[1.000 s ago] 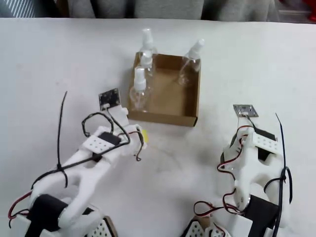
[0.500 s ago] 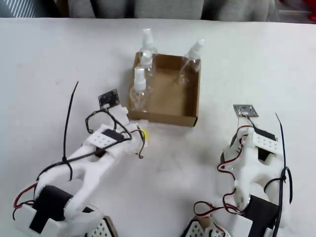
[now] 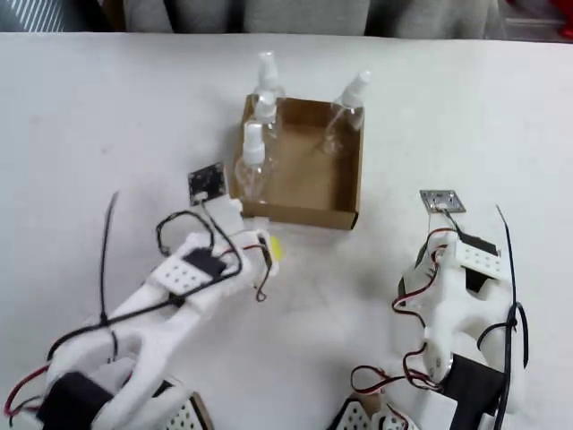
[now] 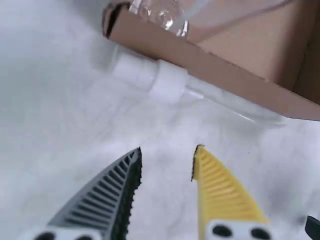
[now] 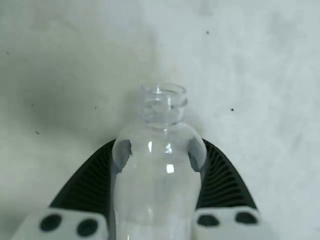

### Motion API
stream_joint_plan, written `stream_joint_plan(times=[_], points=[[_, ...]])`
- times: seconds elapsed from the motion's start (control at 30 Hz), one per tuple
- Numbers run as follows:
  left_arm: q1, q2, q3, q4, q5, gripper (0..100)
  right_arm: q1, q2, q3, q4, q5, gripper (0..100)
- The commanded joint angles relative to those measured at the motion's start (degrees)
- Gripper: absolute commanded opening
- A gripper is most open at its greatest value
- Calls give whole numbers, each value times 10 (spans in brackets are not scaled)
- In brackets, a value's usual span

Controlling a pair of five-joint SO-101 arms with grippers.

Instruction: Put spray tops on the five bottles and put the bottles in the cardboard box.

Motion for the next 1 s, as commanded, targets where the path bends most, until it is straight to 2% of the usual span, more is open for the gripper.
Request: stream_joint_plan(times=[0.0, 0.17, 0.23, 0.5, 0.6, 0.83, 0.97], points=[[-19, -56, 27, -70, -1, 168, -8, -20, 1, 0, 5, 19], [-34, -56, 26, -86, -2, 12, -8, -20, 1, 0, 5, 19], [-34, -56, 26, -87, -12, 46, -8, -20, 1, 0, 6, 19], [-38, -55, 26, -131, -18, 24, -8, -20, 1, 0, 6, 19], [-41, -55, 28, -152, -47, 24, -8, -20, 1, 0, 6, 19], [-38, -53, 28, -160, -53, 24, -8, -20, 1, 0, 6, 19], [-36, -5, 9, -173, -54, 24, -8, -20, 1, 0, 6, 19]])
